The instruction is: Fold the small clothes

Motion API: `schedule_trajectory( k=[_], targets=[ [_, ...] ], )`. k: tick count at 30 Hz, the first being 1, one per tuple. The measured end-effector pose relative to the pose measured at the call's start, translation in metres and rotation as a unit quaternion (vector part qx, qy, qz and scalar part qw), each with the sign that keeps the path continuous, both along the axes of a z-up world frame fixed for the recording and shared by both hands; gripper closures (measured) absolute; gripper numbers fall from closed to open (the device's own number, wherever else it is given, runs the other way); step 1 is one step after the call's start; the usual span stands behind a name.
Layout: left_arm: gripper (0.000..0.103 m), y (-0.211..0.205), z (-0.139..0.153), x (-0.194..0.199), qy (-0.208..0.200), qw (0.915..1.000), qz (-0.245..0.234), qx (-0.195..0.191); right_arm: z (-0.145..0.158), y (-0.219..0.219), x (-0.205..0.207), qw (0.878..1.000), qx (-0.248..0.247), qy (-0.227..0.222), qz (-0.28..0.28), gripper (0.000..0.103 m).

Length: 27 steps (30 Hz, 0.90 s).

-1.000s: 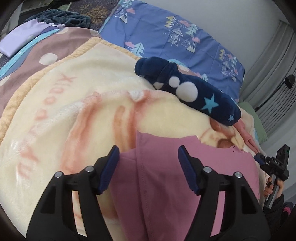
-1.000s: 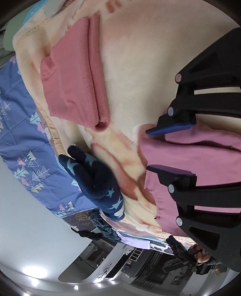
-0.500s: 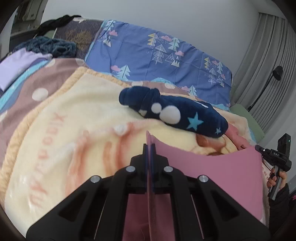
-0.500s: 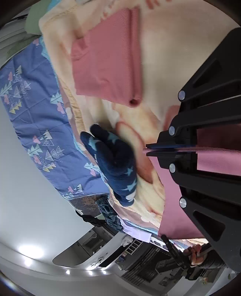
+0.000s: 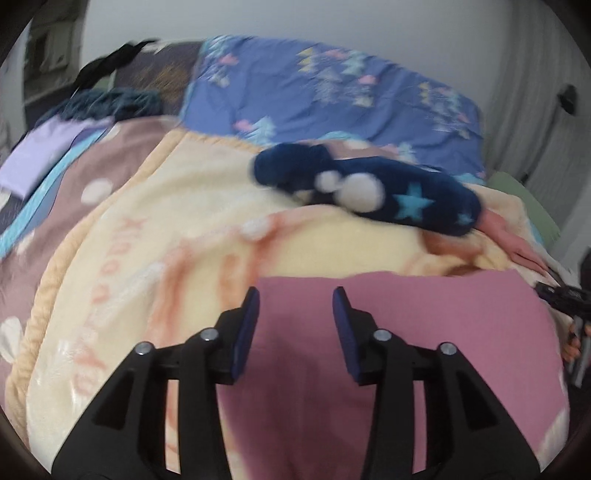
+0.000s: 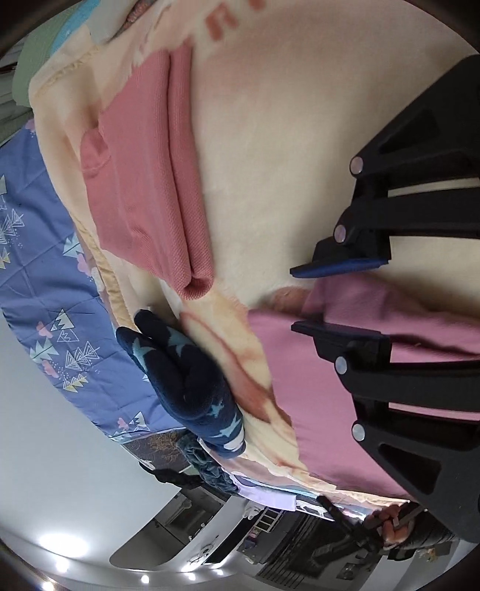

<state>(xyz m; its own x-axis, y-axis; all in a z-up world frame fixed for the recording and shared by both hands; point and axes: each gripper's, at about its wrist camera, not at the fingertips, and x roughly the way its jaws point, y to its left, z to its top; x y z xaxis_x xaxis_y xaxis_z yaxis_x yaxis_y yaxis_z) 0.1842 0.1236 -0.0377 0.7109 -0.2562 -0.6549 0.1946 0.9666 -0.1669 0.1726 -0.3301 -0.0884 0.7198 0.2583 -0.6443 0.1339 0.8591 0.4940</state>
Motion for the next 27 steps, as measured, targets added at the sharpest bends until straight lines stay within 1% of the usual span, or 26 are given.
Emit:
schedule_trajectory(
  k=[2,3,4,5,6,7,8,9,12,13,16,19,21,22,23,24,26,27],
  targets=[
    [0.045,-0.037,0.014,-0.029,-0.018,0.9984,-0.053,0.009,-0.003,-0.006,-0.006,1.000,0.001,0.006,-0.003,0.073],
    [0.042,-0.059,0.017,-0.044,-0.021,0.9962,-0.084,0.013,-0.006,-0.008,-0.007,1.000,0.010,0.007,-0.002,0.073],
    [0.037,-0.089,0.017,-0.064,-0.022,0.9913,-0.129,0.015,-0.009,-0.012,-0.008,1.000,0.027,0.006,-0.004,0.073],
    [0.031,-0.109,0.015,-0.078,-0.019,0.9871,-0.158,0.017,-0.012,-0.013,-0.010,0.999,0.041,0.003,-0.008,0.073],
    [0.029,-0.133,0.011,-0.095,-0.016,0.9814,-0.190,0.022,-0.014,-0.016,-0.011,0.998,0.054,-0.003,-0.008,0.072],
    [0.027,-0.163,0.004,-0.116,-0.011,0.9731,-0.228,0.030,-0.015,-0.017,-0.012,0.998,0.060,-0.008,-0.008,0.072],
    [0.024,-0.184,-0.001,-0.131,-0.007,0.9663,-0.255,0.037,-0.015,-0.018,-0.014,0.998,0.065,-0.012,-0.006,0.072],
    [0.024,-0.211,-0.009,-0.150,-0.001,0.9570,-0.286,0.048,-0.017,-0.020,-0.016,0.997,0.069,-0.016,-0.003,0.072],
    [0.022,-0.260,-0.024,-0.184,0.002,0.9395,-0.334,0.075,-0.021,-0.026,-0.021,0.996,0.089,-0.028,0.007,0.072],
    [0.021,-0.277,-0.029,-0.194,0.004,0.9333,-0.347,0.093,-0.022,-0.028,-0.023,0.995,0.099,-0.032,0.012,0.072],
    [0.020,-0.307,-0.042,-0.214,0.001,0.9188,-0.365,0.149,-0.023,-0.033,-0.024,0.992,0.121,-0.035,0.023,0.072],
    [0.019,-0.327,-0.053,-0.226,-0.009,0.9091,-0.363,0.204,-0.021,-0.034,-0.027,0.991,0.123,-0.030,0.031,0.071],
    [0.019,-0.336,-0.057,-0.230,-0.019,0.9070,-0.354,0.228,-0.020,-0.034,-0.029,0.991,0.122,-0.028,0.039,0.064],
    [0.019,-0.341,-0.058,-0.230,-0.028,0.9068,-0.345,0.240,-0.019,-0.034,-0.030,0.991,0.126,-0.029,0.043,0.063],
    [0.020,-0.343,-0.058,-0.227,-0.030,0.9072,-0.341,0.245,-0.019,-0.034,-0.031,0.990,0.130,-0.030,0.045,0.061],
    [0.024,-0.345,-0.057,-0.225,-0.030,0.9084,-0.337,0.246,-0.019,-0.035,-0.031,0.990,0.133,-0.029,0.046,0.061],
    [0.052,-0.348,-0.054,-0.222,-0.027,0.9117,-0.331,0.242,-0.019,-0.037,-0.033,0.989,0.137,-0.027,0.049,0.061],
    [0.058,-0.350,-0.052,-0.219,-0.024,0.9136,-0.327,0.240,-0.019,-0.037,-0.033,0.989,0.138,-0.024,0.051,0.059]
  ],
)
